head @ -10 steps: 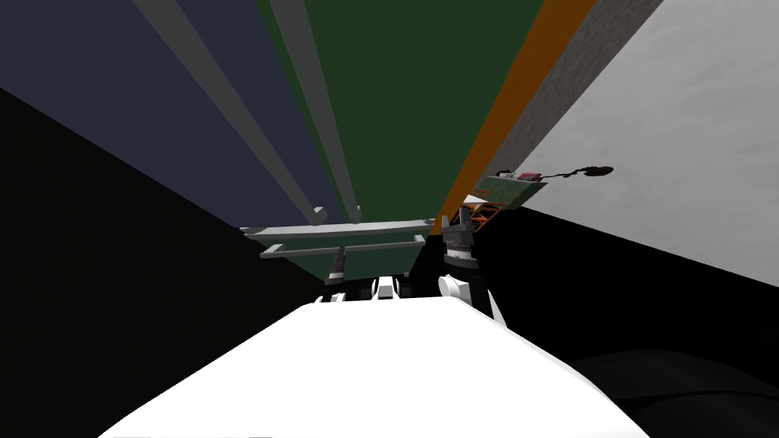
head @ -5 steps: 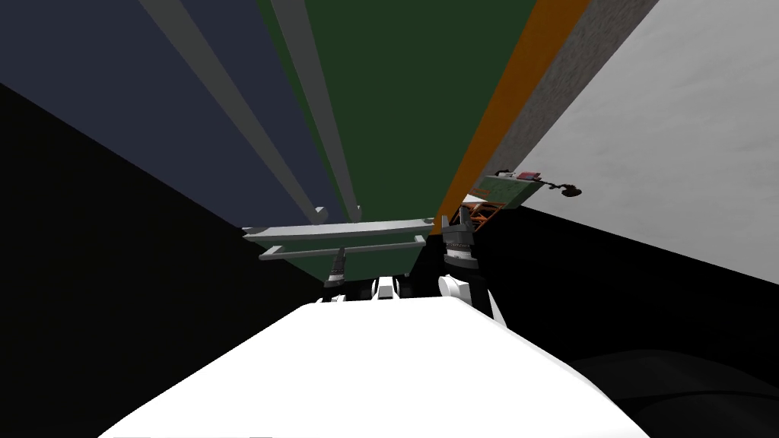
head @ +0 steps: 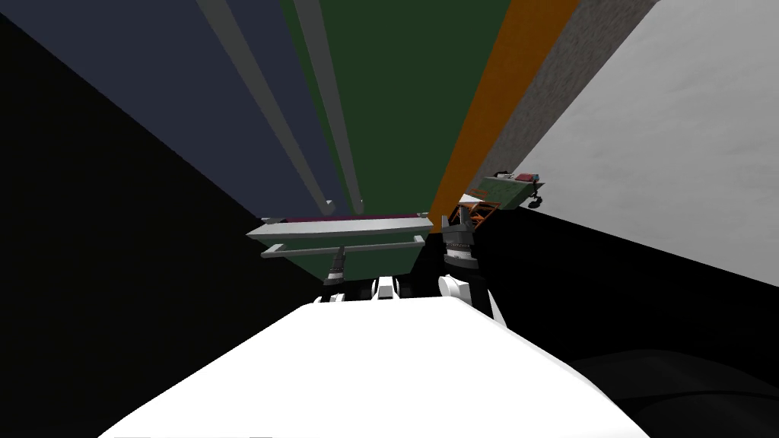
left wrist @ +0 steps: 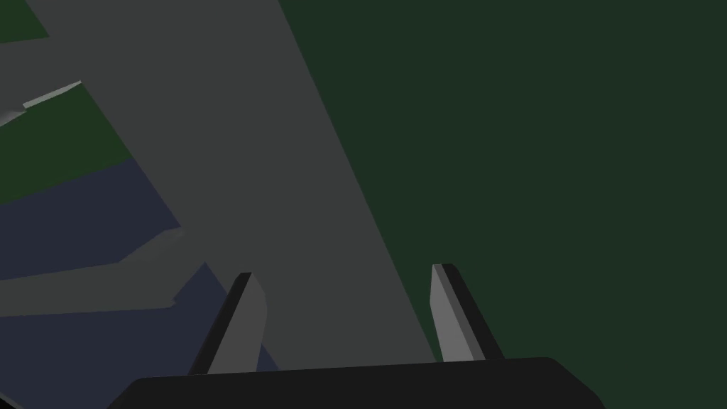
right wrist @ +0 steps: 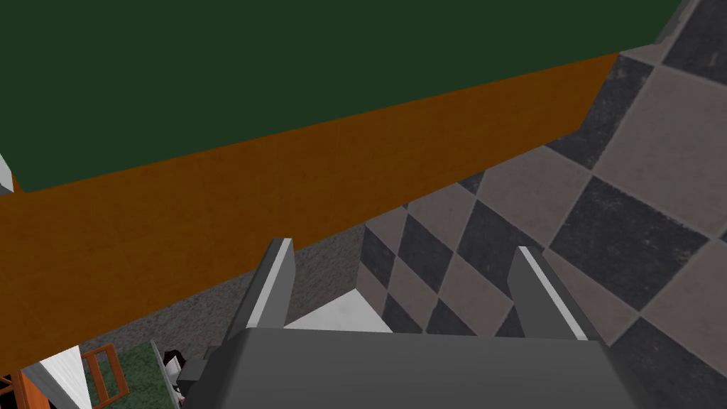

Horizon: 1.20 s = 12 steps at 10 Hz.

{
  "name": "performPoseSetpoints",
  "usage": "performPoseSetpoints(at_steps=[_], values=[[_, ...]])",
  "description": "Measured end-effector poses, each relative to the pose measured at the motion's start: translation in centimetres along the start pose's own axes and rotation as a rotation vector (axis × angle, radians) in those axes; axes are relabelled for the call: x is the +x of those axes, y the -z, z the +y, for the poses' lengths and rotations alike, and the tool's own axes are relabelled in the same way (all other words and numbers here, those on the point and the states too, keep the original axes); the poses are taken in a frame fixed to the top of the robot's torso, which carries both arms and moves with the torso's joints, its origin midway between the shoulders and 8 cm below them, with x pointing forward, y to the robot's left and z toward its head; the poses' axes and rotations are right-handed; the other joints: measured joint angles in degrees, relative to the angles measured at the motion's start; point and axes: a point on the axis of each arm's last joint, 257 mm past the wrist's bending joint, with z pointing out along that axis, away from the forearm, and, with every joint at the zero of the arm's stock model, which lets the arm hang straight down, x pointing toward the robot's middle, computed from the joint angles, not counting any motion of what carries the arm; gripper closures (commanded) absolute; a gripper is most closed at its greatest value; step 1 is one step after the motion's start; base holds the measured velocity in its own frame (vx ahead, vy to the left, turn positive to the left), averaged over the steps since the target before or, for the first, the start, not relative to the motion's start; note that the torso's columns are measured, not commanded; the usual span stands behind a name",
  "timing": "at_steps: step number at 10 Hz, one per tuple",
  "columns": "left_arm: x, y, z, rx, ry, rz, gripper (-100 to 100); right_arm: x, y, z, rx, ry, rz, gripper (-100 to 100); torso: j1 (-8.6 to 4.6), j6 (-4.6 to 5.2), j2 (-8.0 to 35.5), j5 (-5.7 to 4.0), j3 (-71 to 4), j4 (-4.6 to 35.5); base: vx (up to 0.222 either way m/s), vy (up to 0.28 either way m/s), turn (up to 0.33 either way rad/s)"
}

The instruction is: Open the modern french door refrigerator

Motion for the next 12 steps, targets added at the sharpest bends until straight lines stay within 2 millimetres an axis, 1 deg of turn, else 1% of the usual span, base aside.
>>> performPoseSetpoints(at_steps=[3, 4, 6, 9, 12], values=[[-0.1, 0.0, -0.4, 0.008, 0.003, 0.004, 100, 0.0, 0.0, 0.0, 0.0, 0.0, 0.0, 0, 0.0, -0.06, 0.5, 0.08, 0.4, 0.0, -0.179, -0.017, 0.023], [-0.1, 0.2, -0.4, 0.004, 0.003, 0.007, 100, 0.0, 0.0, 0.0, 0.0, 0.0, 0.0, 0, 0.04, -0.07, 0.4, 0.06, 0.3, 0.0, -0.221, -0.029, 0.024], [-0.1, 0.5, -0.3, -0.004, 0.004, 0.011, 100, 0.0, 0.0, 0.0, 0.0, 0.0, 0.0, 0, -0.02, 0.01, 0.1, -0.02, 0.0, 0.1, -0.135, -0.018, 0.021], [0.0, 0.9, -0.7, 0.003, 0.008, 0.016, 100, 0.0, 0.0, 0.0, 0.0, 0.0, 0.0, 0, 0.06, -0.04, 0.4, 0.03, 0.3, 0.0, -0.179, 0.006, 0.016], [0.2, 1.3, -0.8, 0.005, 0.012, 0.023, 100, 0.0, 0.0, 0.0, 0.0, 0.0, 0.0, 0, 0.08, -0.1, 0.3, 0.02, 0.1, 0.0, -0.119, -0.008, 0.014]])
